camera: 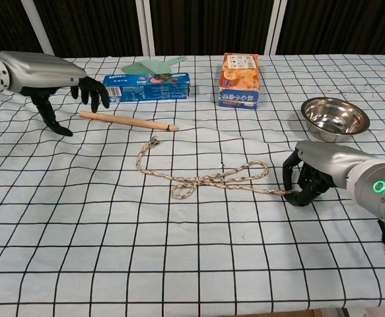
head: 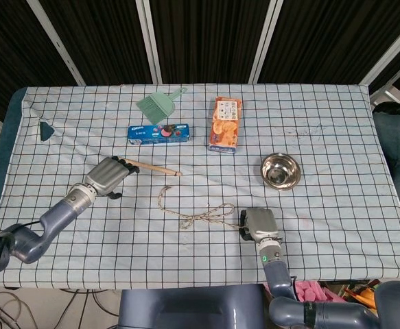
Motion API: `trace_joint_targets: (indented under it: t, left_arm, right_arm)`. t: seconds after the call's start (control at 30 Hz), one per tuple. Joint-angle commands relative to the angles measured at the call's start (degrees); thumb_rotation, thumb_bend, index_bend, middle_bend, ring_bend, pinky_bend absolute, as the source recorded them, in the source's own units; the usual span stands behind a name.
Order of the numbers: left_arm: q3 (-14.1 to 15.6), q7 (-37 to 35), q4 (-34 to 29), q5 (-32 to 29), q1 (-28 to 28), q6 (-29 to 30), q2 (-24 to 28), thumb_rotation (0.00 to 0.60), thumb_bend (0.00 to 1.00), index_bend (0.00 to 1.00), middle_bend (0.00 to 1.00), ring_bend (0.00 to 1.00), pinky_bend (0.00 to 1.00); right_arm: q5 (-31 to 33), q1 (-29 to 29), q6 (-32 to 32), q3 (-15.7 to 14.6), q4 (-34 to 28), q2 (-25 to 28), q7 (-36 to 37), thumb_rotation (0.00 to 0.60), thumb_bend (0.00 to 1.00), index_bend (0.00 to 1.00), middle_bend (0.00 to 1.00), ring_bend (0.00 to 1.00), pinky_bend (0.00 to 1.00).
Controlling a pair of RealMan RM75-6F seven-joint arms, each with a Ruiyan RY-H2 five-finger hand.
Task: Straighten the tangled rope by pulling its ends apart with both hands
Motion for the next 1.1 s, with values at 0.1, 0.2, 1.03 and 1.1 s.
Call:
trace_joint_targets:
  t: [0.1, 0.2, 1.03, 1.1]
  left_arm:
    - [0.1, 2.2, 0.6, 0.5, -2.4, -1.8, -2.2, 0.6, 0.16, 0.28, 0.38, 0.31, 0.32]
    - [0.1, 3.7, 1.3, 1.2, -3.7, -1.9, -3.6, 0.6, 0.16, 0.29, 0.42, 0.33, 0.34]
    - [1.6, 1.0, 5.1, 2.5, -8.1, -4.6, -9.1, 0.6, 0.19, 0.38, 0.69, 0.61, 0.54]
    - [1.6, 0.3, 5.1, 2.6, -8.4, -4.8, -9.1, 0.6, 0.21, 0.39, 0.69, 0.61, 0.54]
  right_arm:
    - [0.3, -0.4, 0.5, 0.6, 0.1, 0.2, 0.7, 0.6, 0.41, 0.61, 0.91, 0.96, 1.0]
    - [0.4, -0.8, 0.6, 0.8, 0.3, 0.3, 1.4, 0.6, 0.41, 0.61, 0.91, 0.96, 1.0]
    - [-0.7, -1.6, 1.0, 0.7, 0.5, 0.5, 1.9, 0.6, 0.41, 0.61, 0.91, 0.97, 1.0]
    - [-0.8, -1.6, 1.0, 0.6, 0.6, 0.3, 1.9, 0.6, 0.41, 0.61, 0.91, 0.97, 1.0]
